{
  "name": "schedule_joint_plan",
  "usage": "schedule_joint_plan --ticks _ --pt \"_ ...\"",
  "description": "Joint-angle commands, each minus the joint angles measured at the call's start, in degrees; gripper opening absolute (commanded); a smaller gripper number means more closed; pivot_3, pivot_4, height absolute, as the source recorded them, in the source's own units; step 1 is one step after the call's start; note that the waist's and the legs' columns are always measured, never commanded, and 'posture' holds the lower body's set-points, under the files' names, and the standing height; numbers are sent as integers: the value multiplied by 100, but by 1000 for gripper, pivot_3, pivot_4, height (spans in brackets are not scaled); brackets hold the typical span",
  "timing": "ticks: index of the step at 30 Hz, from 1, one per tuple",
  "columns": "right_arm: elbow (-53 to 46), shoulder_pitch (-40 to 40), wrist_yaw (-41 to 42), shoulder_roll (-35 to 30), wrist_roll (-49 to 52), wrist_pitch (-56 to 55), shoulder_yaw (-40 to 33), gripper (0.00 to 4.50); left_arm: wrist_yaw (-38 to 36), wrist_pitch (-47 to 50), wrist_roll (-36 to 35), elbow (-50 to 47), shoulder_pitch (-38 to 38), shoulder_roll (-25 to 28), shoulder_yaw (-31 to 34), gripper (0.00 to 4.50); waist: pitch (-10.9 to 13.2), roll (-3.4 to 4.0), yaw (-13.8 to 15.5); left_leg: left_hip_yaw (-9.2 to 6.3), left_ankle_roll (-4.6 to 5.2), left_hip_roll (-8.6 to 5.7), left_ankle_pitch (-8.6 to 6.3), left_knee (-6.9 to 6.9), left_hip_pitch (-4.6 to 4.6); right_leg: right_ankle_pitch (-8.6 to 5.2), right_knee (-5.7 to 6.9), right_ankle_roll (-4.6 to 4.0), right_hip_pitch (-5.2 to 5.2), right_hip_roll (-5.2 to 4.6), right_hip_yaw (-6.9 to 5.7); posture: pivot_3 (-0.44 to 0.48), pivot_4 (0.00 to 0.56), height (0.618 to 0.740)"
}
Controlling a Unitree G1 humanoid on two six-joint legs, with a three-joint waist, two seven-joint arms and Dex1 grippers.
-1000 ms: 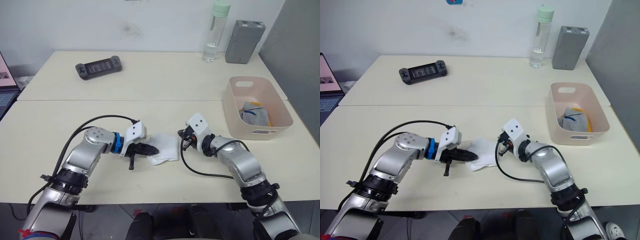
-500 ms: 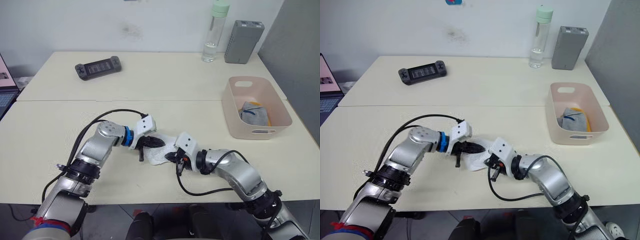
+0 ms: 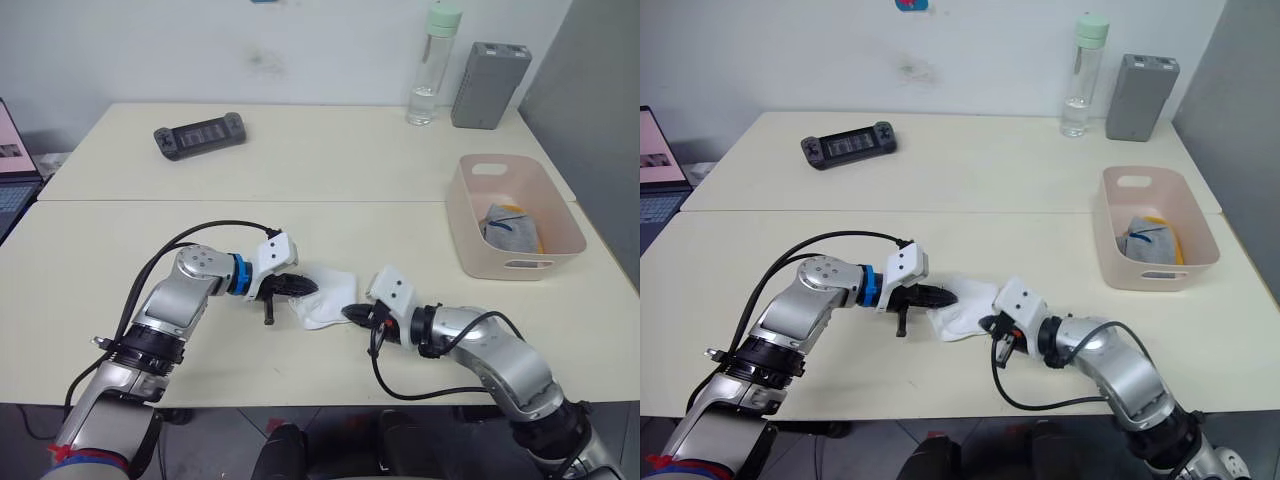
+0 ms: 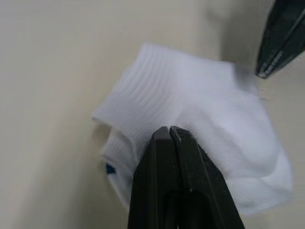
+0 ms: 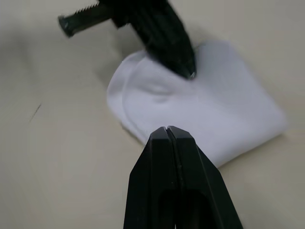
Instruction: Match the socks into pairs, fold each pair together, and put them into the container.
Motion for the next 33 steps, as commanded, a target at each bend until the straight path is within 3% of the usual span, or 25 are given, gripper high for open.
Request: schedule_joint_plan --ticks 1,10,13,19,23,31,33 --pt "-576 147 -163 32 331 361 -436 15 28 231 -267 -323 -134 -46 285 0 0 0 18 -3 0 0 0 0 -2 0 -1 0 0 0 -3 0 150 740" --pt "-728 -5 -433 123 850 1221 -909 15 -133 441 -282 -322 -258 -88 150 0 0 0 28 1 0 1 0 -1 0 0 0 0 -2 2 0 0 150 740" --pt "-581 -174 -547 277 1070 1636 -1090 15 -105 89 190 155 -134 37 -108 0 0 0 11 3 0 0 0 -3 2 0 0 -1 -1 2 1 0 150 740" --pt "-311 -385 -688 420 1434 2327 -1367 15 -74 -278 460 699 -142 166 -121 0 0 0 21 4 0 0 0 -2 4 1 0 -1 -1 1 2 0 150 740" --pt "146 -621 -933 754 1574 2700 -1711 1329 -112 -448 536 743 0 251 -150 0 -1 1 -30 7 1 2 0 -4 11 1 3 -1 1 2 6 0 150 740" --pt "1135 -1165 -1031 1259 1670 3093 -1628 4105 -94 -515 555 698 121 312 -101 0 -2 3 -64 9 2 5 0 -6 20 1 8 -2 3 7 12 0 150 740" --pt "1285 -1254 -949 1333 1682 3085 -1434 4464 -78 -520 554 678 132 316 -87 0 -2 3 -69 11 2 5 0 -6 21 1 8 -2 3 7 13 0 150 740"
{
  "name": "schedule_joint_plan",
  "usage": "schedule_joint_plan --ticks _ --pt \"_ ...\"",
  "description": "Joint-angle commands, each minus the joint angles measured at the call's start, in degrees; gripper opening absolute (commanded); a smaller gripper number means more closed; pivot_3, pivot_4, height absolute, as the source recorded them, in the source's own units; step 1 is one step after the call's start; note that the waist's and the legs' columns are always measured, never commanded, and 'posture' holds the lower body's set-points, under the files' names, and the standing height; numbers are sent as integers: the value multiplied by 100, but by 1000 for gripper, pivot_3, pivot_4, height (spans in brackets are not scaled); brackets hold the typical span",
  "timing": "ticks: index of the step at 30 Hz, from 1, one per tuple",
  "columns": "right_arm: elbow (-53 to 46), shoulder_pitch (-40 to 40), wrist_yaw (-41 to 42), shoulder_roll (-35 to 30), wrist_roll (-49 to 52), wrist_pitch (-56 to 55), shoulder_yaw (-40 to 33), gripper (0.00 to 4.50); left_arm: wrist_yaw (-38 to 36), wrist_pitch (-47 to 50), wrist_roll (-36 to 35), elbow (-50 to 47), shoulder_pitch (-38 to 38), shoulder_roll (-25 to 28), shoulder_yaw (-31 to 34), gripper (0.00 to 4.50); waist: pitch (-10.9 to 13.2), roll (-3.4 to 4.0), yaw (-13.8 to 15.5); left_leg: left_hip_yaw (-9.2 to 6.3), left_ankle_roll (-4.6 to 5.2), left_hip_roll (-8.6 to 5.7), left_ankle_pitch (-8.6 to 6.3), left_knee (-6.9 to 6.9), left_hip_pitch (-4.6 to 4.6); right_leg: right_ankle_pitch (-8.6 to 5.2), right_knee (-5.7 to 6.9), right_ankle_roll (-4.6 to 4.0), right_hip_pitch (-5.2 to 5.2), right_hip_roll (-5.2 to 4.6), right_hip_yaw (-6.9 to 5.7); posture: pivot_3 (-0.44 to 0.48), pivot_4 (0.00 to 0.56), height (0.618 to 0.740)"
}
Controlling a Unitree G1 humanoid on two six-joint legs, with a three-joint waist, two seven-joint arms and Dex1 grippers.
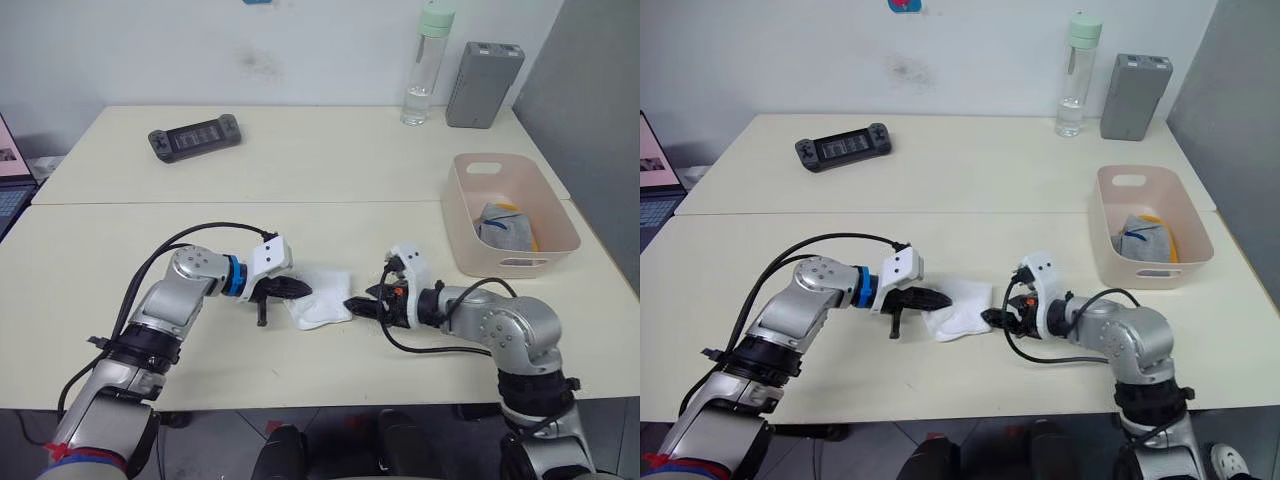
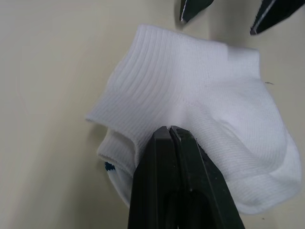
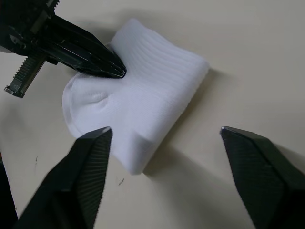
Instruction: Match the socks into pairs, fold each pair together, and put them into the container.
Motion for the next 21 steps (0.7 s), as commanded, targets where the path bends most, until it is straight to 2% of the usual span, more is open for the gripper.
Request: schedule_joint_plan --ticks 1,8,13,19,21 --pt "123 -195 89 112 121 -9 235 4464 38 85 231 91 152 138 -43 0 0 0 -9 0 0 0 0 0 1 0 0 0 0 0 0 0 150 740" --pt "1589 -665 -200 1159 53 0 -54 4464 95 33 224 47 175 133 -16 0 -9 2 -89 0 1 3 0 -2 13 0 4 0 4 5 3 0 150 740" --pt "2103 -888 -360 1816 62 -129 -269 4464 125 35 224 32 179 120 6 0 -13 5 -141 -4 1 14 0 -2 19 6 8 -11 5 22 6 0 150 740" --pt "2064 -918 -337 1947 73 -206 -237 4464 121 58 196 4 186 134 40 0 -13 6 -140 -5 1 15 0 -2 17 7 7 -11 4 25 7 0 150 740" --pt "1957 -865 -307 1841 45 -240 -182 4054 93 59 160 18 182 148 73 0 -13 6 -139 -6 1 15 0 -3 17 7 7 -11 3 25 6 0 150 740"
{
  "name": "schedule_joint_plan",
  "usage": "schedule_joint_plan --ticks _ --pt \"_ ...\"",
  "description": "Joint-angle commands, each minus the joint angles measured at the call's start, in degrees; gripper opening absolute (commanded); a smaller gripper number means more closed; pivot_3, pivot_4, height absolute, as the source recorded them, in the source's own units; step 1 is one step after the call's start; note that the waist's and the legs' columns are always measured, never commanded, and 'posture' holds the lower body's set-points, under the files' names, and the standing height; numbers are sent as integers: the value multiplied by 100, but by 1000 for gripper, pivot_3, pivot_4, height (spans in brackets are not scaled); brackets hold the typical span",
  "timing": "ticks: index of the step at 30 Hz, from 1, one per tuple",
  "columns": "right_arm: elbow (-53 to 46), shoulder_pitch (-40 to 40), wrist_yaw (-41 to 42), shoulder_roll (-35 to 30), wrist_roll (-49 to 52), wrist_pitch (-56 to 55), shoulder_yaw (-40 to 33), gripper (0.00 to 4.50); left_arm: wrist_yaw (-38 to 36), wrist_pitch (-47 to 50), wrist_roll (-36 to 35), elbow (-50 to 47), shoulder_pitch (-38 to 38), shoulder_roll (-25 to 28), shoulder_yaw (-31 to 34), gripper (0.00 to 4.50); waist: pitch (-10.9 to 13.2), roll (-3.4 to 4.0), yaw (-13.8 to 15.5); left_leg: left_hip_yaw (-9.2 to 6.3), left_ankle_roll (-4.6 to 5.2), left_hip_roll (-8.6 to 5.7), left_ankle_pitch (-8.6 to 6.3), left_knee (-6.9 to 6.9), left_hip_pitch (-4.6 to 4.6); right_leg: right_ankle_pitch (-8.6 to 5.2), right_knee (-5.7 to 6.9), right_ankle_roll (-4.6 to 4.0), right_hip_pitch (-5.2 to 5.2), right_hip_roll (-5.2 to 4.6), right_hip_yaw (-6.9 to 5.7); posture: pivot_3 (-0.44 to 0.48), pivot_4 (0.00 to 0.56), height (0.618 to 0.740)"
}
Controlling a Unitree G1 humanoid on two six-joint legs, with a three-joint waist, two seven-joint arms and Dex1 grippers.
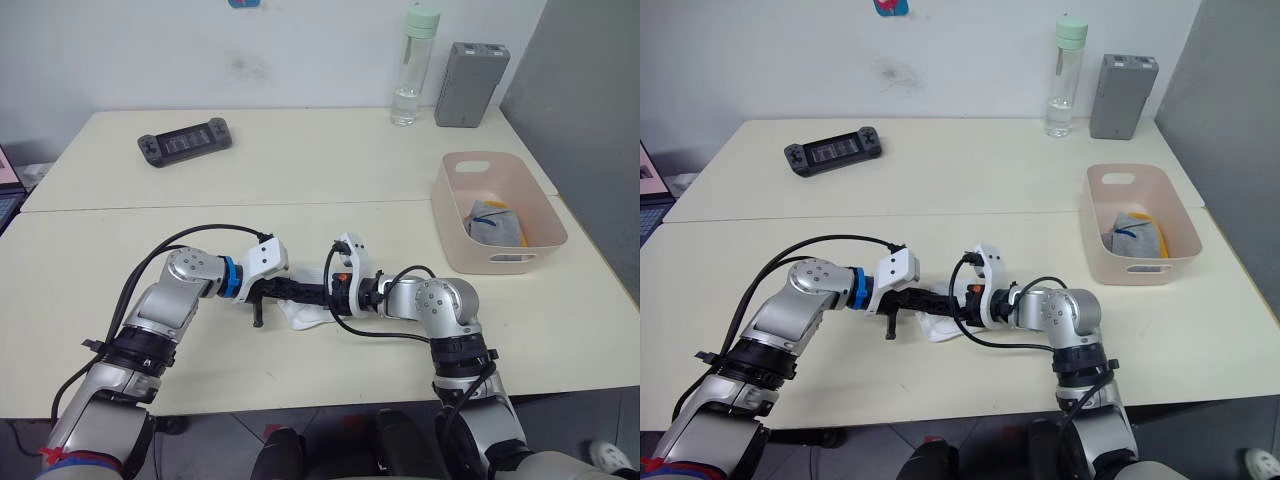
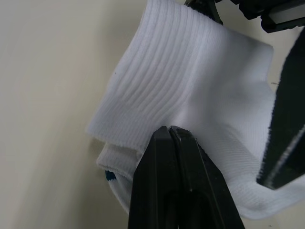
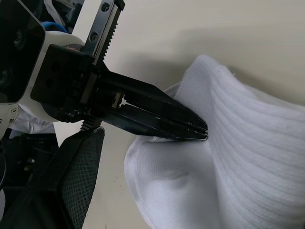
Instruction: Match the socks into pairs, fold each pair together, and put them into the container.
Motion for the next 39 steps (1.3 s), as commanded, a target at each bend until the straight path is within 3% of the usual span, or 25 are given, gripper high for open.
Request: schedule_joint_plan --ticks 1,12,15,18,20,23,27,30,35,37,39 --pt "-159 74 74 -64 98 24 146 3810 -19 73 74 71 103 69 47 0 0 0 2 -1 0 0 0 0 0 0 0 0 0 0 -1 0 150 740" --pt "-561 330 -18 -65 215 154 14 15 -369 37 -319 67 128 9 324 0 2 1 7 -1 0 0 0 -6 -7 0 -5 0 -6 0 0 0 150 740" --pt "-673 373 -92 -13 260 189 -72 15 -401 288 -527 -118 133 -35 401 0 2 1 10 -2 0 -1 0 -6 -11 0 -6 0 -6 -1 -2 0 150 740" --pt "-1480 523 -42 -536 134 40 186 15 -216 1430 -1231 -538 -140 -220 809 0 9 2 27 -6 0 -1 0 -5 -22 0 -8 1 -13 -2 -5 0 150 740" --pt "-2143 569 -45 -949 139 13 147 15 -84 1629 -1335 -767 -323 -285 906 0 11 3 69 -22 0 -4 0 6 -49 -1 -11 1 -20 -5 -14 0 150 740" --pt "-3189 404 31 -1537 503 276 -483 0 246 1952 -1588 -1086 -773 -583 1050 610 11 4 148 -42 -3 -13 1 18 -89 2 -15 5 -42 -8 -18 0 150 740" --pt "-4040 164 154 -2346 999 657 -1416 0 495 2394 -1797 -1389 -1385 -944 976 1858 12 4 213 -47 -3 -18 2 16 -93 2 -20 6 -40 -11 -22 0 150 740" --pt "-4328 67 226 -2957 1212 754 -1884 0 606 2670 -1907 -1528 -1678 -1087 903 2778 12 4 206 -46 -3 -18 1 12 -92 -1 -22 8 -38 -10 -21 0 150 740" --pt "-4259 -75 491 -4541 1061 272 -2494 0 645 2670 -1906 -1555 -1977 -1222 768 4342 25 20 186 -36 -2 -25 2 11 -90 -1 -21 9 -38 -15 -14 0 150 740" --pt "-3768 191 851 -5930 65 -917 -2160 0 563 2785 -2052 -1657 -2027 -1254 749 4466 36 35 200 -35 -2 -24 1 10 -87 -2 -21 9 -37 -14 -14 0 150 740" --pt "-3236 469 1053 -6899 -873 -2144 -1670 0 491 2899 -2174 -1748 -2061 -1256 739 4466 44 40 213 -26 -2 -31 1 11 -91 -6 -25 17 -38 -18 -10 0 150 740"
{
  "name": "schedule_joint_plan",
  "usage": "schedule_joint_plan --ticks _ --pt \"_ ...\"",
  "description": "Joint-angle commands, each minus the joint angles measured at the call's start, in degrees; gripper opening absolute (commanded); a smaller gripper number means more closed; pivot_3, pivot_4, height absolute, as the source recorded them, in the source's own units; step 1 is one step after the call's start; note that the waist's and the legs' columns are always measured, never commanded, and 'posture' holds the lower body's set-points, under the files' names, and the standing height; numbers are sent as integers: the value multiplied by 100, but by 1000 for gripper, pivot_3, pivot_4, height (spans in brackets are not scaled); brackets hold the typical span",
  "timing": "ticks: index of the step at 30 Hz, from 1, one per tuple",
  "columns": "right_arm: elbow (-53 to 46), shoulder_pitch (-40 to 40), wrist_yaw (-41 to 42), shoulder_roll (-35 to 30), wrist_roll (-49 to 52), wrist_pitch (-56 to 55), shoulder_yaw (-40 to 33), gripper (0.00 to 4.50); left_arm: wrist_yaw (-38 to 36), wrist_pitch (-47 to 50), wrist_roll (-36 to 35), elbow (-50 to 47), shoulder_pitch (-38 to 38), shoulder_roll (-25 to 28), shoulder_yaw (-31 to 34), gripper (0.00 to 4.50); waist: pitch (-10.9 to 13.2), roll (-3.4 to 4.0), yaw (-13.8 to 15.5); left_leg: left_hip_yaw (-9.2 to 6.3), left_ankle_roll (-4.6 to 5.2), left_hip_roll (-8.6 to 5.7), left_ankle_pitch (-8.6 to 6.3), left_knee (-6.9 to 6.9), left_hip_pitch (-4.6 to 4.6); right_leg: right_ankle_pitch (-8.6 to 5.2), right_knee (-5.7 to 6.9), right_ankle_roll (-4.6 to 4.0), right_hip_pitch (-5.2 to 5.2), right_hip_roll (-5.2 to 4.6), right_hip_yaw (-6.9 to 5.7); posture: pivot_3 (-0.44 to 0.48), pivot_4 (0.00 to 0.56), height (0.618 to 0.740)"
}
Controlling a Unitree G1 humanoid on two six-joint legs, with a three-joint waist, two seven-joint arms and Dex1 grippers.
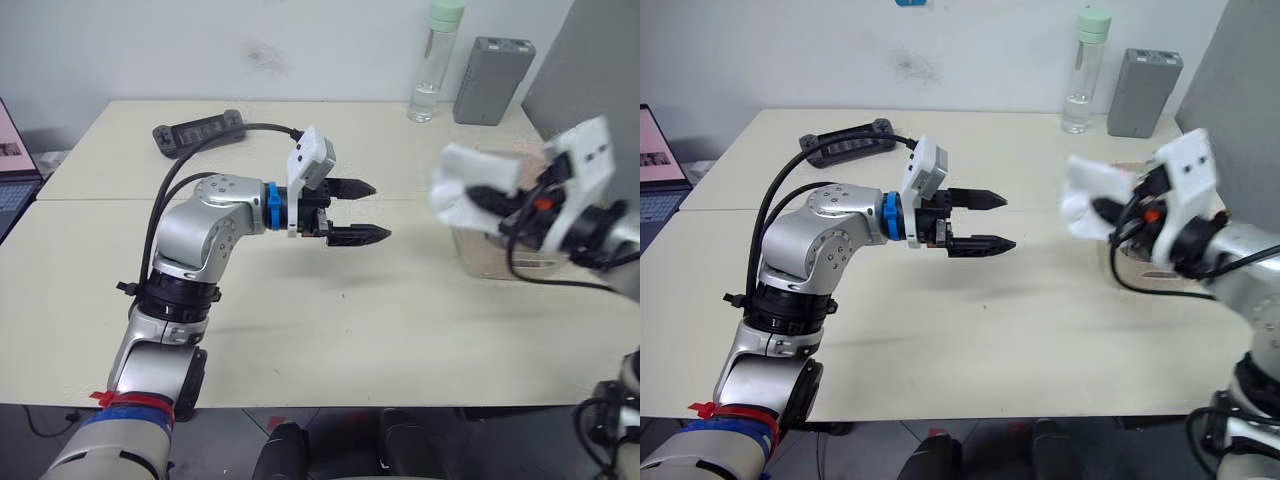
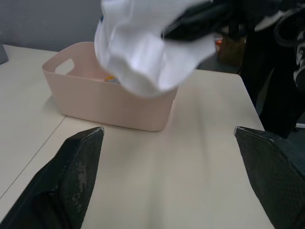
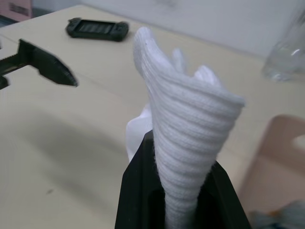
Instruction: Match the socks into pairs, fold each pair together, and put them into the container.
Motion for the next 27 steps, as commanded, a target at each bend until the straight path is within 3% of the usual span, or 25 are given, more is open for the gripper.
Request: schedule_joint_plan --ticks 1,5,13,18,23,27 --pt "912 365 301 -1241 -1833 -2381 747 0 -138 154 -276 -288 -162 15 37 4466 -1 -8 9 5 0 -1 0 1 0 -3 -5 5 3 -4 0 0 150 740" --pt "2645 379 113 -1849 -3881 -5023 2260 0 -168 366 -466 -331 -280 -44 24 4466 8 -25 -46 26 -1 0 0 4 7 -7 -8 13 5 -8 14 0 150 740" --pt "5468 -813 146 -1046 -5532 -7516 3623 0 -172 393 -548 -505 -269 -79 -96 4466 19 -7 -89 47 -30 3 17 2 16 -4 4 9 0 -11 33 0 150 740" --pt "6211 -1204 771 -708 -5684 -7816 3775 0 -148 390 -524 -542 -250 -71 -123 4466 19 -7 -37 52 -31 1 17 4 7 -3 0 8 -1 -20 26 0 150 740" --pt "6191 -1273 1536 -618 -5596 -7782 3734 0 -164 330 -459 -557 -249 -30 -154 4466 19 -7 -14 50 -31 -2 17 8 4 -3 -1 8 1 -26 20 0 150 740" --pt "6116 -1516 2409 -596 -5416 -7473 3648 1170 -184 211 -354 -474 -235 -10 -217 4500 19 -7 -23 50 -31 -2 18 9 5 -3 3 8 1 -26 21 0 150 740"
